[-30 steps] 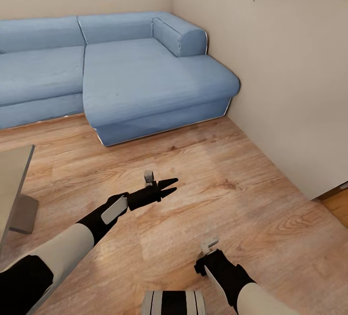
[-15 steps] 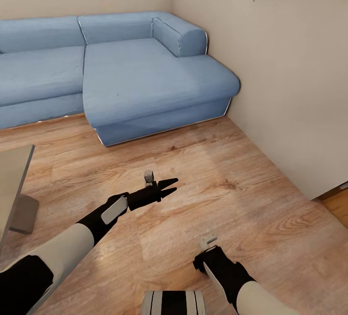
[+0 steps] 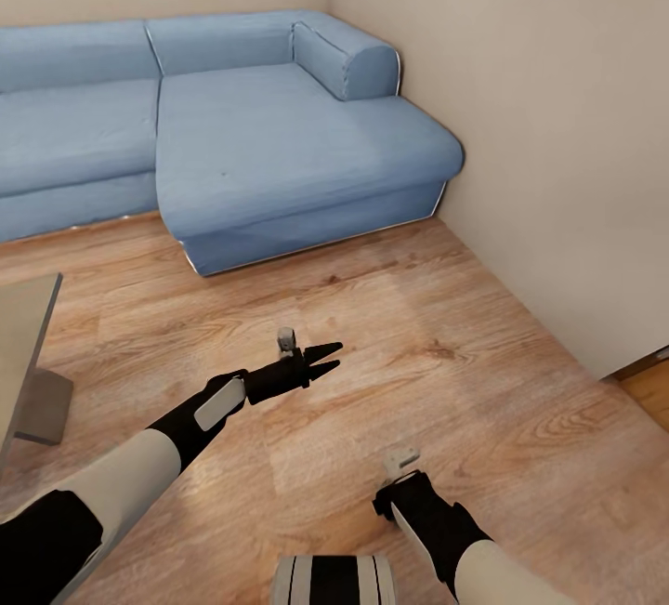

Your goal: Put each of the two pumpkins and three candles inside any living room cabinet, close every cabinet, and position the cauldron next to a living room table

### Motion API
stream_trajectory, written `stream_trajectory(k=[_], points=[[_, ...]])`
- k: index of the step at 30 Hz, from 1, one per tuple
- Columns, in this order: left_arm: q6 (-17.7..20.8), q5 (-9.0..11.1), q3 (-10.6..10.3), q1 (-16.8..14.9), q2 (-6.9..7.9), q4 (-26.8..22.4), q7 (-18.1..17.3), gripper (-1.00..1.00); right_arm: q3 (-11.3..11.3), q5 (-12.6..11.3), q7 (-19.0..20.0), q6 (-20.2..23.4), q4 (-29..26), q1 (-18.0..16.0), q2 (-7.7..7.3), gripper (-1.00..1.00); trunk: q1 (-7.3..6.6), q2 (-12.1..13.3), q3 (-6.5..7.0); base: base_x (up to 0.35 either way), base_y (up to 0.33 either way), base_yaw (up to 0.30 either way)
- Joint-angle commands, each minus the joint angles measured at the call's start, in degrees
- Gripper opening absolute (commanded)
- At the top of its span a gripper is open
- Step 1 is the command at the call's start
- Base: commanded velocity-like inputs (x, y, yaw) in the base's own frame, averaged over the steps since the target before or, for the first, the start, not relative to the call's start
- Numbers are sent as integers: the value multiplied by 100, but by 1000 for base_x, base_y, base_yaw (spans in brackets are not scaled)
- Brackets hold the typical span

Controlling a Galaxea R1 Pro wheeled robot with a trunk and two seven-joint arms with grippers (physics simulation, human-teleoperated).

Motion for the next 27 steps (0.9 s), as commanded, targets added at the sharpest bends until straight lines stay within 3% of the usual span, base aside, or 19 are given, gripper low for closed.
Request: stream_trajectory(k=[1,7,27], points=[[-1,0,1,0,0,2,0,100,0,-1,-6,1,0,0,0,100,0,0,0,0,0,0],[-3,5,8,38,-15,3,18,100,-143,-16,-18,137,-130,-28,-74,100,0,0,0,0,0,0],[-3,48,17,81,-33,-2,-13,100,-168,-14,-23,42,88,-88,-97,100,0,0,0,0,0,0]])
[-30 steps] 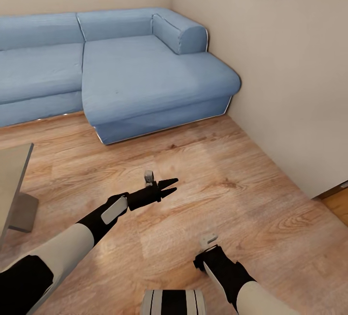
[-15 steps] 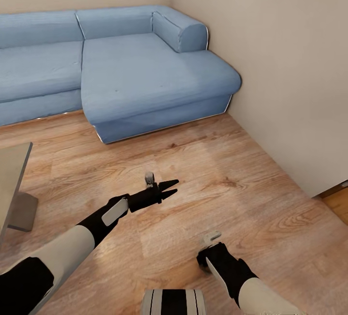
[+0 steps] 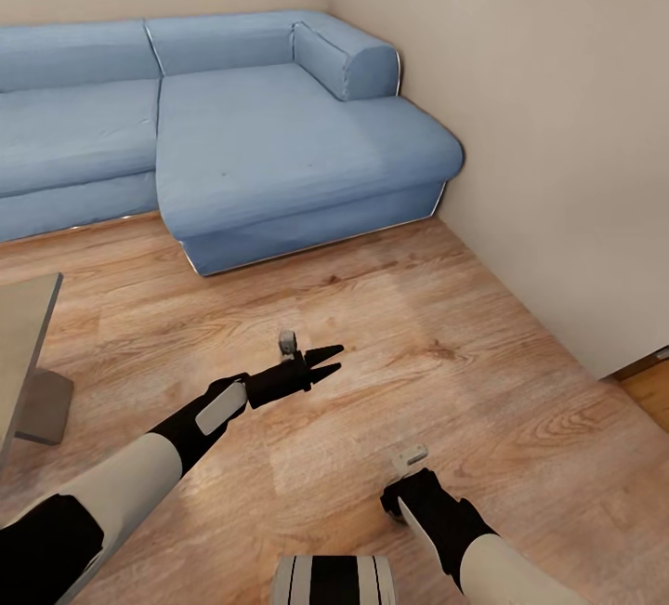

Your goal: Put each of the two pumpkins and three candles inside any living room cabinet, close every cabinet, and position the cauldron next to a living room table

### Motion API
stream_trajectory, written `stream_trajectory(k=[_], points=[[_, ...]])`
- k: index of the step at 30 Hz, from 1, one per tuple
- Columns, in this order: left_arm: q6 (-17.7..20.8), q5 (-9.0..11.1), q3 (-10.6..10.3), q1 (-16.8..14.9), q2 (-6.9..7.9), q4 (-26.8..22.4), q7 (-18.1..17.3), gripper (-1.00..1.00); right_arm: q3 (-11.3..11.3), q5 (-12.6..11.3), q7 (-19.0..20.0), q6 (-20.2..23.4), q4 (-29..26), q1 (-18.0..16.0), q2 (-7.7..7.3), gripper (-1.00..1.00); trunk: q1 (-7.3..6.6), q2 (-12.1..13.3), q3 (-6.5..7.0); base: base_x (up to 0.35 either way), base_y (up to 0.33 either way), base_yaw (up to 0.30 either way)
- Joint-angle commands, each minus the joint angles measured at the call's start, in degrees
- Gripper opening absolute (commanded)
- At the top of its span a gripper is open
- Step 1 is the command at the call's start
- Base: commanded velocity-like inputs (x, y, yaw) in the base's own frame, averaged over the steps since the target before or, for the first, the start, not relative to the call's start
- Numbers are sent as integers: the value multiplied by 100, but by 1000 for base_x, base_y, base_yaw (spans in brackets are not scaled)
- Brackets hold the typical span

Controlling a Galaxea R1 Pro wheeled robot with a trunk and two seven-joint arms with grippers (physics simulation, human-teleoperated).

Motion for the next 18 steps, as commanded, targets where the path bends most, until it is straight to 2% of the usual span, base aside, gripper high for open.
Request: stream_trajectory(k=[1,11,14,15,18], points=[[0,2,0,1,-1,0,-2,100,1,-1,0,1,0,0,0,100,3,-1,-22,0,0,0],[0,4,0,6,-2,0,-4,100,0,1,0,3,0,0,0,100,28,-15,-244,0,0,0],[0,4,0,3,-2,0,-4,100,0,-2,0,4,-8,0,0,100,28,-15,-244,0,0,0],[0,4,0,3,-2,0,-5,100,0,0,0,4,-11,0,2,-100,28,-15,-244,0,0,0],[0,4,0,0,-2,0,-5,100,0,-3,0,5,-16,0,9,-100,28,-15,-244,0,0,0]])
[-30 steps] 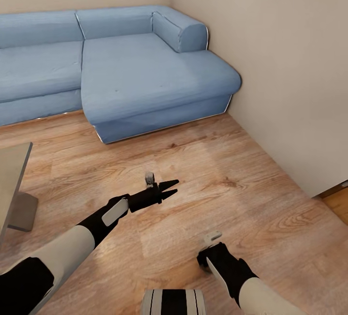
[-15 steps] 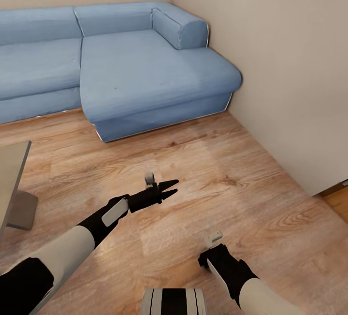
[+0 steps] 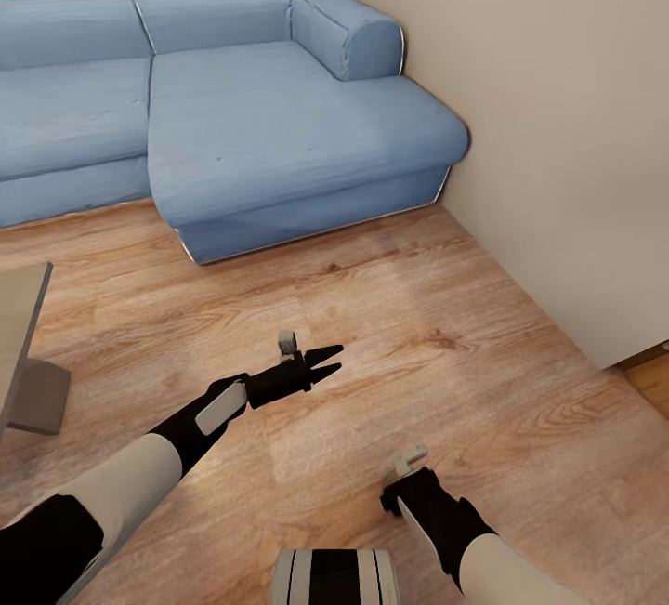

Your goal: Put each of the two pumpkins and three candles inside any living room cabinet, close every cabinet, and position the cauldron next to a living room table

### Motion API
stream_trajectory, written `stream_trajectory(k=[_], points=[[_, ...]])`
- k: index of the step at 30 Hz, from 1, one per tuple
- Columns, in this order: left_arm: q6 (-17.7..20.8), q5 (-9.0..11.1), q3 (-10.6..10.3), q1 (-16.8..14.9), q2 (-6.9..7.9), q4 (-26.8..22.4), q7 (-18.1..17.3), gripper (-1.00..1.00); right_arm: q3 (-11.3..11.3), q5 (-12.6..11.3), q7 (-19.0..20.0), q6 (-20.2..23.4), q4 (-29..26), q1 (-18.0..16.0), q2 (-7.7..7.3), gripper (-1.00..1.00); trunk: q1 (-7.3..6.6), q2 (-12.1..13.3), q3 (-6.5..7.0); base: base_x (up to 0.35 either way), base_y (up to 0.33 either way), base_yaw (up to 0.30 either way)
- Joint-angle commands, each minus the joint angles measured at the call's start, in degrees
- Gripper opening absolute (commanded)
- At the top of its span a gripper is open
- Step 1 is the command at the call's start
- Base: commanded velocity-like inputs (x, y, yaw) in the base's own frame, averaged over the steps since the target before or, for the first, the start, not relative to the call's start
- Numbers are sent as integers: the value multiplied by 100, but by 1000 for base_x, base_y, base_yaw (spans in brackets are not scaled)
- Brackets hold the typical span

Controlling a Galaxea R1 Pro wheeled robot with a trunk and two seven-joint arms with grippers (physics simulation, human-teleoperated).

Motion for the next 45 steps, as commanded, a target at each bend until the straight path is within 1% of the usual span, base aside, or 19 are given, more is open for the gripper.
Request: stream_trajectory(k=[1,6,12,16,18,19,20,22,24,26,29,39,41,45], points=[[0,0,0,2,0,0,0,100,-2,-65,-1,-11,3,1,-1,-100,0,0,0,0,0,0],[0,0,0,5,0,0,0,100,-5,-59,7,251,-3,1,7,-100,0,0,0,0,0,0],[0,0,0,2,0,0,0,100,-10,-54,8,311,-18,-5,-8,-100,0,0,0,0,0,0],[0,0,0,1,0,0,0,100,-38,-57,8,321,-321,-7,-41,-100,0,0,0,0,0,0],[0,0,0,2,0,0,0,100,-146,-59,8,358,-529,-7,-82,-100,0,0,0,0,0,0],[0,0,0,2,0,0,0,100,-202,-59,8,428,-593,-7,-111,-100,0,0,0,0,0,0],[0,0,0,3,0,0,0,100,-300,-54,11,587,-675,-8,-138,-100,0,0,0,0,0,0],[0,0,0,1,0,0,0,100,-448,-51,21,798,-856,-8,-162,-100,0,0,0,0,0,0],[0,0,0,1,0,0,0,100,-516,-50,23,871,-1007,-8,-170,-100,0,0,0,0,0,0],[0,0,0,1,0,0,0,100,-540,-49,24,896,-1075,-8,-179,-100,0,0,0,0,0,0],[0,0,0,4,0,0,0,100,-561,-49,28,926,-1147,-8,-235,-100,0,0,0,0,0,0],[0,-3,0,4,0,-8,0,100,-573,-55,40,921,-1240,-8,-302,-100,0,0,0,0,0,0],[0,-8,0,4,-1,1,17,100,-573,-57,51,915,-1421,-8,-377,-100,0,0,0,0,0,0],[0,-12,0,5,-2,0,25,100,-573,-58,59,920,-1505,-8,-409,-100,0,0,0,0,0,0]])
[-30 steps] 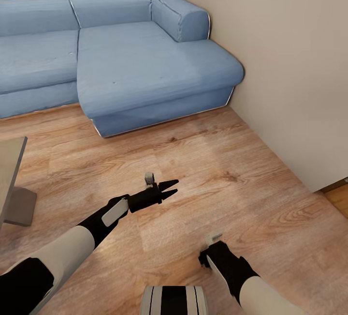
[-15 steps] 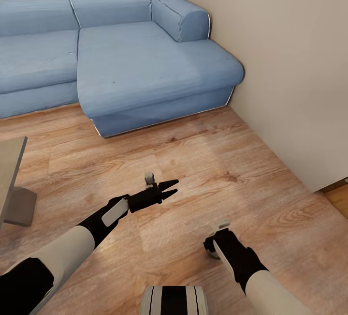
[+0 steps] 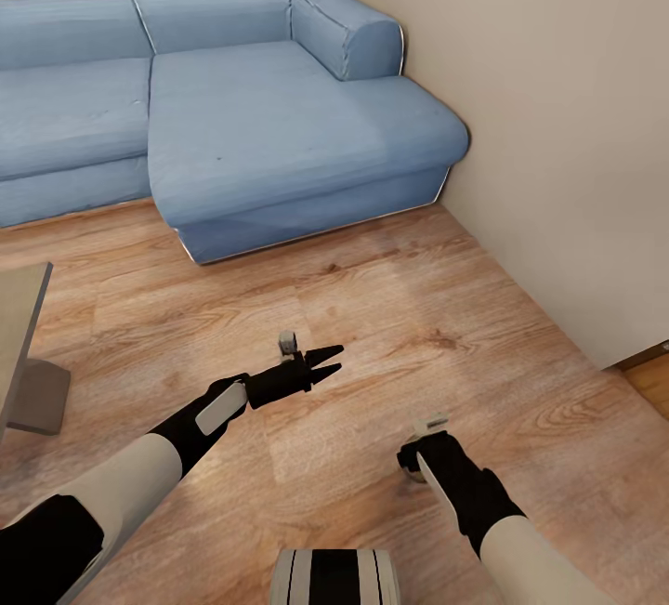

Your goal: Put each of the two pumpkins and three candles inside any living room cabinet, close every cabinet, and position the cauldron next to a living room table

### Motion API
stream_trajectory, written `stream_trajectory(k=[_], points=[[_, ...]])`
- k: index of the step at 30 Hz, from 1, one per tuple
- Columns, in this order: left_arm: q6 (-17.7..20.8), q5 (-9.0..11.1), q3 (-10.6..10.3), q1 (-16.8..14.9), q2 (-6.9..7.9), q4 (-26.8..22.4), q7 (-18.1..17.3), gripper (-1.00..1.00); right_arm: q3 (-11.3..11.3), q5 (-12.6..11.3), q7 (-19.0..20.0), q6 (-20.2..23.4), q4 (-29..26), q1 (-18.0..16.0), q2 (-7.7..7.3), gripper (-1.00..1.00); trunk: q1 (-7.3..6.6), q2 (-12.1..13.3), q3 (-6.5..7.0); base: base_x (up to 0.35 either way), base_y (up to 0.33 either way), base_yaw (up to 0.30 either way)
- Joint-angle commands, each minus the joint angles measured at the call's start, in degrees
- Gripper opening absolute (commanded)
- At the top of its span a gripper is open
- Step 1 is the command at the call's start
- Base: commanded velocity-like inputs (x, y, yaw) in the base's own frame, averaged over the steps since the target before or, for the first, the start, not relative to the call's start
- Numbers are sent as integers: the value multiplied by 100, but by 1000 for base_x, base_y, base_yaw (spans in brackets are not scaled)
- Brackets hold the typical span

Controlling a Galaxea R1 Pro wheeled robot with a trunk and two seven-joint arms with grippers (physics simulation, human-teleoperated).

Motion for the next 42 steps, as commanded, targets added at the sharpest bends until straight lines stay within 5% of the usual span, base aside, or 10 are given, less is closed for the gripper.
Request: stream_trajectory(k=[1,18,42], points=[[0,1,0,-1,0,0,0,100,0,0,-3,1,-6,0,-1,-100,0,0,0,0,0,0],[-5,-28,0,-1,-7,-22,1,100,-176,-9,-2,553,-1242,8,-89,-100,0,0,0,0,0,0],[-9,-32,-3,-1,-7,-130,1,100,-176,0,-2,601,-1323,16,-92,-100,0,0,0,0,0,0]])
